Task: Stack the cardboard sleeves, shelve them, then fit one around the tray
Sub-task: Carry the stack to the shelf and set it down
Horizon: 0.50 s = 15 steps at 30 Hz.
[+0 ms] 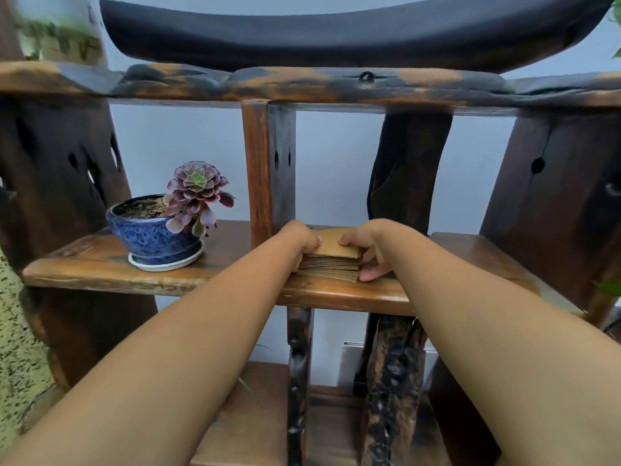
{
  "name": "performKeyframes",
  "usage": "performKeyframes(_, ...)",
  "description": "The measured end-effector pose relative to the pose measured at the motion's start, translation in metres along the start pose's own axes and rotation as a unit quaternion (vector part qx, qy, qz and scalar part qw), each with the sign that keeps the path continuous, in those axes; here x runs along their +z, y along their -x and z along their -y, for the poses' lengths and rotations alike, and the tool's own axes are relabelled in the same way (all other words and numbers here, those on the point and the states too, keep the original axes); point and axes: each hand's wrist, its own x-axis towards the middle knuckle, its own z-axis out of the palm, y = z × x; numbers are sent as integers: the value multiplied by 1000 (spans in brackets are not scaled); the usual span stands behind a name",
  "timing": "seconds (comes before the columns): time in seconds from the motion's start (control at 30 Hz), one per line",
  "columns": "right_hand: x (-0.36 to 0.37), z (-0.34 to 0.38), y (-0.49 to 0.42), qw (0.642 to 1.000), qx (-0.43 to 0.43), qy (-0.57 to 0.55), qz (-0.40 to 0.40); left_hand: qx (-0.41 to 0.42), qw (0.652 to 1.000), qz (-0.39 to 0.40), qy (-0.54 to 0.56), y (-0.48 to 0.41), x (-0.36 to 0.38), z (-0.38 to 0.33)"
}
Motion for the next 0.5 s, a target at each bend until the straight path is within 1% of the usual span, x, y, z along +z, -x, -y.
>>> performKeyframes(0.13, -3, -12, -6, 999, 17, -34, 13, -44, 998, 6, 50, -1, 1, -1)
performKeyframes(0.23, -1, -16, -8, 999, -7, -51, 0, -77, 988, 12, 136, 0, 2, 2)
performKeyframes(0.37, 0, -19, -6, 996, -51, -74, -15, -102, 970, 22, 219, 6, 1, 4)
performKeyframes(0.5, -4, -31, 2, 979, -99, -174, 38, -89, 936, 30, 341, 12, 3, 13)
